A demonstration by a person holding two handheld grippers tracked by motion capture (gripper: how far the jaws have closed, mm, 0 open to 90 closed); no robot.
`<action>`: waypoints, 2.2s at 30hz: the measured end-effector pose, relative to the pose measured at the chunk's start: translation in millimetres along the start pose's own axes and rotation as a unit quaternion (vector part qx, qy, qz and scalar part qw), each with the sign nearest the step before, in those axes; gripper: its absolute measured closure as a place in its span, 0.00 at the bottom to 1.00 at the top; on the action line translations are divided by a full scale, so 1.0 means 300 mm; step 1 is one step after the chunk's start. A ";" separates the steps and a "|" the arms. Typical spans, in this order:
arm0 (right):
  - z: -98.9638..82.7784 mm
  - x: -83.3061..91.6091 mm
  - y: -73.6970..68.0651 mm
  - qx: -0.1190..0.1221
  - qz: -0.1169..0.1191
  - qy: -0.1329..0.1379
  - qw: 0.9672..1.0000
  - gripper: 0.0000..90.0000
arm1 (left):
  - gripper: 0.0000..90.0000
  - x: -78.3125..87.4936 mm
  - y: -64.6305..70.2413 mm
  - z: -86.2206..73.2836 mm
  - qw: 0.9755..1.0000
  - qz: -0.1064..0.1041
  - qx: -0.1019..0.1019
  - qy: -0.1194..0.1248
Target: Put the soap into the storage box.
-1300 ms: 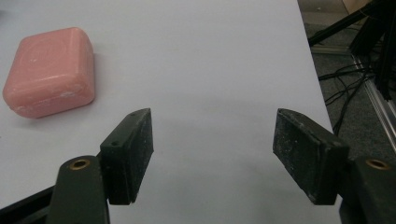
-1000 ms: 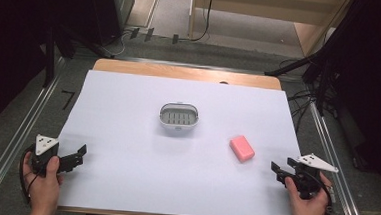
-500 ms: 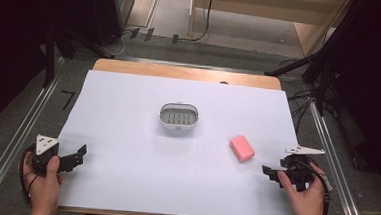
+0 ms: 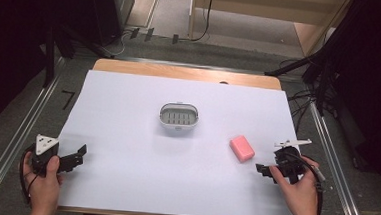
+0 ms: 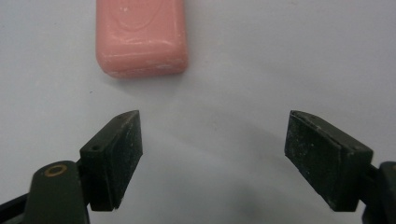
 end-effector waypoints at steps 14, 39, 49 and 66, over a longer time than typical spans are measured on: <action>0.056 -0.043 -0.061 0.016 0.010 -0.027 0.999 0.16 | 0.09 -0.001 0.001 0.000 1.000 0.004 -0.003 -0.001; 0.170 -0.106 -0.123 0.028 0.005 -0.034 0.999 0.21 | 0.09 -0.003 0.002 0.000 1.000 0.006 -0.003 -0.003; 0.203 -0.150 -0.132 0.020 -0.002 -0.048 0.999 0.31 | 0.09 -0.002 0.002 0.000 1.000 0.006 -0.003 -0.003; 0.215 -0.180 -0.146 0.038 -0.015 -0.054 0.998 0.43 | 0.09 -0.003 0.002 0.000 1.000 0.006 -0.003 -0.004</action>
Point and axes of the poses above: each handheld gripper's, and its own axes: x roughly backward along the jaws, z roughly out of its top, y roughly to its right, the point moved 3 cm from there along -x, roughly forward along the jaws, and after that the axes turned 2 degrees about x, right-handed, at the moved point
